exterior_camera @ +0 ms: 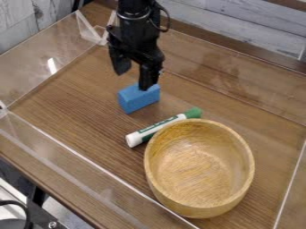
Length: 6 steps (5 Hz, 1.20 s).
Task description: Remove the blue block from inside the brown bowl and put it on the table
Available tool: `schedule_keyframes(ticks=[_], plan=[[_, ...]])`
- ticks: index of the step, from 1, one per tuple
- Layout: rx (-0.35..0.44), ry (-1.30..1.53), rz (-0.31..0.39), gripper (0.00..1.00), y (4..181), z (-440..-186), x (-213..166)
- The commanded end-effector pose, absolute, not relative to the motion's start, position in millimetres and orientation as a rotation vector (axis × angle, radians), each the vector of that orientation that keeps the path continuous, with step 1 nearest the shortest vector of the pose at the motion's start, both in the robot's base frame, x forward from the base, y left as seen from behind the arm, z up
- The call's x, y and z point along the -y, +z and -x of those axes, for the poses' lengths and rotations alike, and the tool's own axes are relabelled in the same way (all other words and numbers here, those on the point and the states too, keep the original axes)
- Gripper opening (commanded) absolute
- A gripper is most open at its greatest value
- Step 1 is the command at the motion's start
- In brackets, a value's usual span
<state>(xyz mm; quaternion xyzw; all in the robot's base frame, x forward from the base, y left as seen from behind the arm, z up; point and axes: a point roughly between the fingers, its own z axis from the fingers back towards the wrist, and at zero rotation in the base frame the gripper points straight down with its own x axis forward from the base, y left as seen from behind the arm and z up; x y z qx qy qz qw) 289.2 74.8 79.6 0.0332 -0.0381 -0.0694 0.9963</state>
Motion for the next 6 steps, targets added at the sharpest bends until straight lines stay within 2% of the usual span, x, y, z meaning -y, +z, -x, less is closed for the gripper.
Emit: schedule_keyframes(ticks=[1, 4, 6], plan=[[0.159, -0.133, -0.089, 1.0, 105.7, -299.0, -80.4], [0.163, -0.14, -0.079, 1.0, 110.9, -301.9, -81.5], [0.175, -0.121, -0.041, 1.0, 125.1, -299.2, -86.5]])
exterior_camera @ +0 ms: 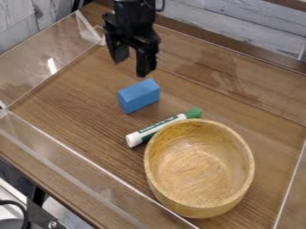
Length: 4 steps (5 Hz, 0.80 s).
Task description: Remove the blue block from inside the brown bowl and put it on the table
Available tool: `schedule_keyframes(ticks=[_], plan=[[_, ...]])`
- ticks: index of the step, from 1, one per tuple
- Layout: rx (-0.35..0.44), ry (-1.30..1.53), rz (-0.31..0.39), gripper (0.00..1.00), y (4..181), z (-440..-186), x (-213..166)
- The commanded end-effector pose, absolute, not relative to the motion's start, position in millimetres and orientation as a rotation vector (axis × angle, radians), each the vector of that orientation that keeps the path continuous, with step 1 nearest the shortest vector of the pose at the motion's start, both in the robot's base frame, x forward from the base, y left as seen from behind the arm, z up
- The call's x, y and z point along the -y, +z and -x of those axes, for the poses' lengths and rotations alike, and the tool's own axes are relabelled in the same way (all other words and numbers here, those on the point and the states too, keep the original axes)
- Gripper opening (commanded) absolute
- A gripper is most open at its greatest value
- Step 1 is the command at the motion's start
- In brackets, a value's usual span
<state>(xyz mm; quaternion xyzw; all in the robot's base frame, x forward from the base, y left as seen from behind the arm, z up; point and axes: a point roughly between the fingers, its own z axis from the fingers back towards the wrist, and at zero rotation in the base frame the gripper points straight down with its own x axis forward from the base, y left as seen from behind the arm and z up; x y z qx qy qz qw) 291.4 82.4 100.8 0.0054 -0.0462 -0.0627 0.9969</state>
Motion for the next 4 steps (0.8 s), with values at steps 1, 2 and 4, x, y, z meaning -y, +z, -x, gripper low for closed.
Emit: schedule_keyframes(ticks=[1, 2, 4], plan=[[0.186, -0.117, -0.016, 1.0, 129.4, -296.8, -86.7], [0.188, -0.12, 0.0, 1.0, 129.6, -295.7, -85.9], [0.177, -0.127, 0.024, 1.0, 128.3, -292.0, -81.7]])
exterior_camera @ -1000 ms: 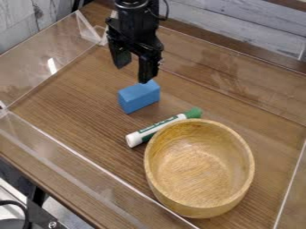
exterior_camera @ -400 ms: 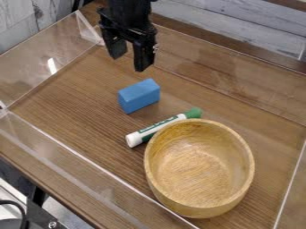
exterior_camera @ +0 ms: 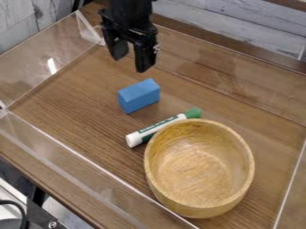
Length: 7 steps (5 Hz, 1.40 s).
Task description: Remove the blue block from inside the brown bowl and put it on the table
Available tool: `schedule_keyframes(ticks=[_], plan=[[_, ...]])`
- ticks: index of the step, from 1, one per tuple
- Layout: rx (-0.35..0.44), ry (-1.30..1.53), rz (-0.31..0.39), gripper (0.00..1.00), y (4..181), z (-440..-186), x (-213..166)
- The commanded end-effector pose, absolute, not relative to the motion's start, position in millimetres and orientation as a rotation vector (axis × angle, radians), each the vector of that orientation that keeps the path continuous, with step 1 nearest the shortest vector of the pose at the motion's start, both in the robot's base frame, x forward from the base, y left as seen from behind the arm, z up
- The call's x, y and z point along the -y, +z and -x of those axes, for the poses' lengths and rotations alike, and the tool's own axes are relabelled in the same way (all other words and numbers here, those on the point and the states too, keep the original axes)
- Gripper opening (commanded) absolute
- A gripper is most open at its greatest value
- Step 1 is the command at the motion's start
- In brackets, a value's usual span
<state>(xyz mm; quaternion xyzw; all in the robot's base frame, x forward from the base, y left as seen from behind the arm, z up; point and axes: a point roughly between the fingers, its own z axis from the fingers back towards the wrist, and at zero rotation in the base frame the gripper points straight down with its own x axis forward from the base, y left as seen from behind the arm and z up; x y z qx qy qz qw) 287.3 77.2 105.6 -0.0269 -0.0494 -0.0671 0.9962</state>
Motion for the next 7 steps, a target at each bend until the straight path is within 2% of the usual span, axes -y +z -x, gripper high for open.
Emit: schedule_keyframes(ticks=[1, 7], plan=[[0.172, -0.129, 0.032, 1.0, 127.8, -290.4, -80.6], [0.144, -0.149, 0.068, 1.0, 121.3, -287.3, -79.6]])
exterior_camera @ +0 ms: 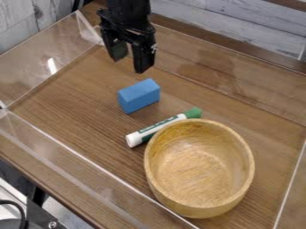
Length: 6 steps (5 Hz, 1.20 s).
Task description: Remove the blue block from inside the brown bowl and put it on the table
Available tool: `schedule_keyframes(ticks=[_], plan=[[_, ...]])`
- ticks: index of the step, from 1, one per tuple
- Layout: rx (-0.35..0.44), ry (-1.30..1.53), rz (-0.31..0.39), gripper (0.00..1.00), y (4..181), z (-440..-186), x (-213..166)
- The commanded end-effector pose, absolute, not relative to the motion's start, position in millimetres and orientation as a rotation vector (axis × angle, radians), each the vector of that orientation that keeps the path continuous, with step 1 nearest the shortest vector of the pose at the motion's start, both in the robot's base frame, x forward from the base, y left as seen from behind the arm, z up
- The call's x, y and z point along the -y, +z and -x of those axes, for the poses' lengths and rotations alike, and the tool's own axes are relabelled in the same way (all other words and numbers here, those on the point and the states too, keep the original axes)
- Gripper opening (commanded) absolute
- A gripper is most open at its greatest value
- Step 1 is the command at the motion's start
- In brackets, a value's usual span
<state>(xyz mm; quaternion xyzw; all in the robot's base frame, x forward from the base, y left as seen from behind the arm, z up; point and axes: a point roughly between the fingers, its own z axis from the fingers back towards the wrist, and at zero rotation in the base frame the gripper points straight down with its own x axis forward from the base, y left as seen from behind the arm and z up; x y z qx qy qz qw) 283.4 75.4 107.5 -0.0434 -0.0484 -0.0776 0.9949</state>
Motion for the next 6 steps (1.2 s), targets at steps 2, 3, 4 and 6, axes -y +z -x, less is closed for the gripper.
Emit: schedule_keyframes(ticks=[2, 3, 4, 6], plan=[[0.138, -0.16, 0.079, 1.0, 118.9, -288.5, -79.3], [0.136, -0.163, 0.083, 1.0, 117.9, -289.3, -79.8], [0.139, -0.159, 0.088, 1.0, 118.7, -289.8, -80.9], [0.142, -0.164, 0.091, 1.0, 120.8, -292.1, -81.8]])
